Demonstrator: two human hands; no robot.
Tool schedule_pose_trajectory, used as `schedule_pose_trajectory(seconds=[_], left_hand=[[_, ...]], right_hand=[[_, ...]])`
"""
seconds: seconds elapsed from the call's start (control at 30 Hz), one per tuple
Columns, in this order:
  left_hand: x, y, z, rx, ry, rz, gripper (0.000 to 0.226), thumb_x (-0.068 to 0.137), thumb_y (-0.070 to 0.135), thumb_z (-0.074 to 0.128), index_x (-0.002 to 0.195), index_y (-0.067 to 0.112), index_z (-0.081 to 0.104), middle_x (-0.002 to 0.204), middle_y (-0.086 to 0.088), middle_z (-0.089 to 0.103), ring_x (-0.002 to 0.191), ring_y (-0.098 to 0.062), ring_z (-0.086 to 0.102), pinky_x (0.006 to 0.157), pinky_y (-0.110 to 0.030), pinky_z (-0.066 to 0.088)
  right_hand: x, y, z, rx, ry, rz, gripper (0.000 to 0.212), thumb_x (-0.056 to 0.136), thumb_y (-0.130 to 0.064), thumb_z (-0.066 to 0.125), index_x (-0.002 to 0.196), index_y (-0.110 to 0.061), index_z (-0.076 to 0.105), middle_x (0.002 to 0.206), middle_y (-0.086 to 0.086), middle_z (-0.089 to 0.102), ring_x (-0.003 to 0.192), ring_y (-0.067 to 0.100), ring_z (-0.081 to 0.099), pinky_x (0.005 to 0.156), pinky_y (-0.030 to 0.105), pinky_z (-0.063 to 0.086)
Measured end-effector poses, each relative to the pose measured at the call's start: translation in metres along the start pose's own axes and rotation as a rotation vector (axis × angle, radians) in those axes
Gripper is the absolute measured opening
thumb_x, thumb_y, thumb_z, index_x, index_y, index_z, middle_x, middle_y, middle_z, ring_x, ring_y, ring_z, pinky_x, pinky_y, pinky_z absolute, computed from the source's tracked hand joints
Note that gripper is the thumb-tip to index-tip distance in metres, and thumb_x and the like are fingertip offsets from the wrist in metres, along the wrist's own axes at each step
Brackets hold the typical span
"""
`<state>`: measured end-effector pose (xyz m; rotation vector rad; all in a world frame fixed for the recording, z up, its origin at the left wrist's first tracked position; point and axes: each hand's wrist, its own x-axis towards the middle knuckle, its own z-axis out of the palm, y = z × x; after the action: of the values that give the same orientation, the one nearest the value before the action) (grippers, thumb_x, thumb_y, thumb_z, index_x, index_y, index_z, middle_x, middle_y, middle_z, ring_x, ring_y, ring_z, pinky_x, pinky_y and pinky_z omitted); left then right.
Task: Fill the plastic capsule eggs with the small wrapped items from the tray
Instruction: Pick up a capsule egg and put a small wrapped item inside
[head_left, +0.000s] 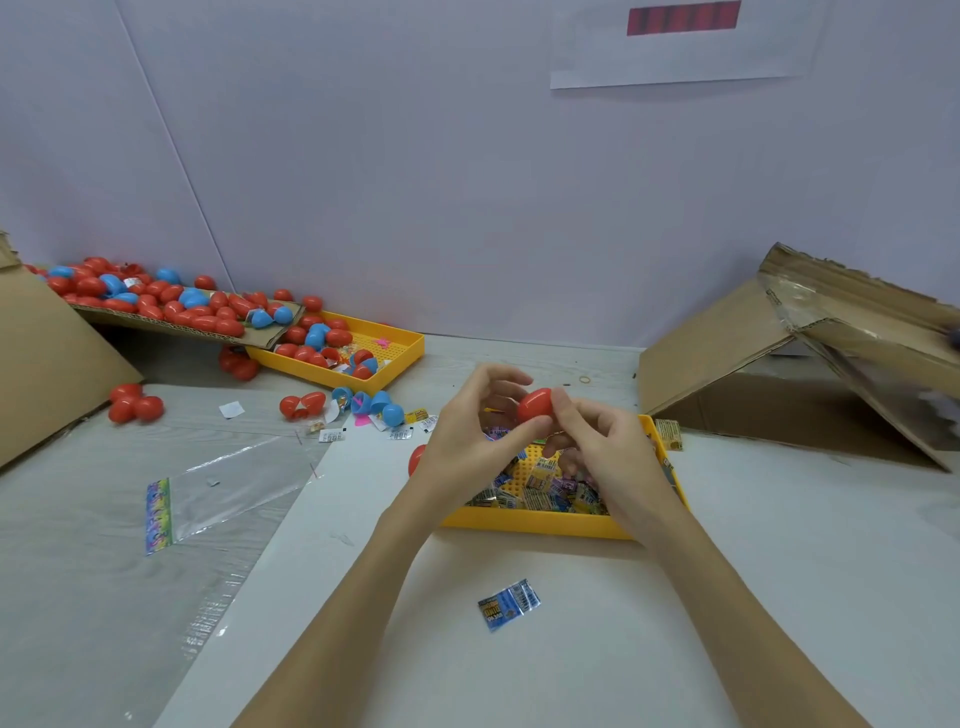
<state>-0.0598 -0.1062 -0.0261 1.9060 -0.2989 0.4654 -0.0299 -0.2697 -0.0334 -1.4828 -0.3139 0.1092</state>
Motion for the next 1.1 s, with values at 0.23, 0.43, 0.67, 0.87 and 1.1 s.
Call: schedule_pose_trajectory(seconds=[0.23,0.43,0.67,0.87,1.1], left_hand=[[0.004,-0.003,-0.008,-0.178,0.047,-0.227,0.019,0.108,0.020,0.045,0.119,0.016,0.060,0.097,-0.004,0.068,0.075,-0.006,0.066,0.075,-0.018,0.055],[0.006,-0.005,-0.007,-0.211,0.126,-0.314,0.042,0.110,0.037,0.031,0.113,0.007,0.061,0.070,0.000,0.059,0.058,-0.005,0.055,0.061,-0.018,0.053],[0.006,-0.002,-0.008,-0.248,0.116,-0.342,0.041,0.108,0.043,0.034,0.103,0.009,0.055,0.066,-0.004,0.060,0.054,-0.010,0.055,0.056,-0.022,0.052],[0.005,-0.005,-0.008,-0.375,0.105,-0.425,0.040,0.101,0.051,0.050,0.097,0.012,0.057,0.059,-0.001,0.043,0.049,-0.011,0.042,0.048,-0.023,0.046],[0.007,-0.005,-0.008,-0.406,0.074,-0.405,0.020,0.100,0.029,0.062,0.117,0.017,0.064,0.087,0.001,0.075,0.076,-0.020,0.074,0.070,-0.028,0.061]], right_hand=[[-0.003,0.011,0.005,-1.078,0.031,-0.086,0.031,0.090,-0.042,0.075,0.108,-0.017,0.071,0.101,-0.001,0.067,0.093,0.013,0.061,0.080,0.032,0.053],[-0.001,0.009,0.007,-1.119,0.023,-0.064,0.020,0.087,-0.036,0.080,0.100,-0.022,0.075,0.096,-0.004,0.069,0.091,0.013,0.062,0.073,0.025,0.051],[-0.004,0.010,0.006,-0.945,0.115,-0.198,0.014,0.099,-0.025,0.065,0.094,-0.023,0.078,0.090,-0.004,0.065,0.086,0.015,0.062,0.078,0.035,0.052],[-0.005,0.007,0.003,-0.690,0.171,-0.214,0.012,0.100,-0.028,0.065,0.100,-0.029,0.077,0.065,-0.012,0.068,0.061,0.002,0.064,0.055,0.012,0.046],[-0.005,0.005,-0.002,-0.595,0.174,-0.239,0.018,0.098,-0.032,0.065,0.111,-0.032,0.077,0.078,-0.015,0.074,0.075,0.001,0.068,0.067,0.019,0.055]])
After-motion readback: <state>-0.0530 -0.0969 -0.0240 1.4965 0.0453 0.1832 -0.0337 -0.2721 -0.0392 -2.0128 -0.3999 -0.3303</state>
